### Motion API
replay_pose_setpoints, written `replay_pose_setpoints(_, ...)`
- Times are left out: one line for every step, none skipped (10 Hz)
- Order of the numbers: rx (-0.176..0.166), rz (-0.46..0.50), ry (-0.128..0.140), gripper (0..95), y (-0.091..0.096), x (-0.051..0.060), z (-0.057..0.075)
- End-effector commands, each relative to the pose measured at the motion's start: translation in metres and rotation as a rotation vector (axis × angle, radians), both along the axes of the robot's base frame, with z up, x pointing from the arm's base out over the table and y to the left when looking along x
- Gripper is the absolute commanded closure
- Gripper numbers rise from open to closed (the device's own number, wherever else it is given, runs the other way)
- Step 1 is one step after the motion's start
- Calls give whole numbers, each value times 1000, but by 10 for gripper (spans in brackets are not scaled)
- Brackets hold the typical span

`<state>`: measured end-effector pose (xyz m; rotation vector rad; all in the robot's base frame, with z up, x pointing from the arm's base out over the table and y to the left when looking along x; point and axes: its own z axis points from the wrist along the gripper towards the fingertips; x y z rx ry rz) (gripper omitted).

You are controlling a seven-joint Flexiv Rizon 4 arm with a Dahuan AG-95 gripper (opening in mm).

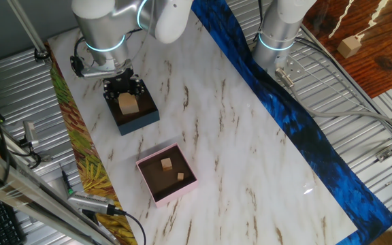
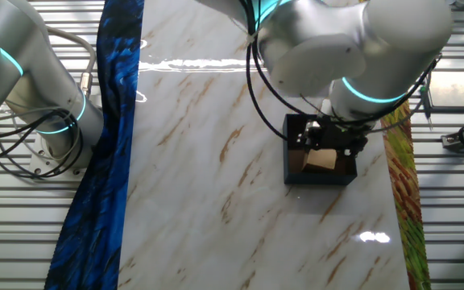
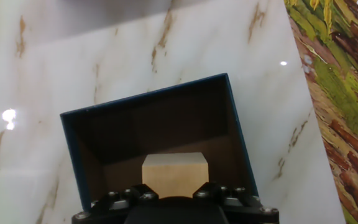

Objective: Move an object from one box to another

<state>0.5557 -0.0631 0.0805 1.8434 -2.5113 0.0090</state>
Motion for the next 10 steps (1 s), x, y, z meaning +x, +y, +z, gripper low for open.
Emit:
replay_pose_setpoints(-3, -18, 14, 950, 4, -2, 26)
replay_pose_setpoints(-7, -33, 22, 950, 5, -4, 45)
replay_pose_setpoints(-10, -34, 24, 950, 5, -6, 53)
replay_pose_setpoints(-21, -49, 31, 950, 6, -10, 77)
replay_pose_setpoints(-23, -60, 34, 950, 4, -11, 87)
replay_pose_setpoints(-34, -88, 35, 950, 4, -11, 87)
replay_pose_setpoints(-37, -113, 35, 950, 4, -11, 87)
replay_pose_setpoints(-35, -118, 35, 950, 4, -11, 87)
replay_pose_setpoints(-36, -127, 34, 950, 4, -11, 87)
replay_pose_setpoints(-41, -158, 31, 950, 4, -11, 87)
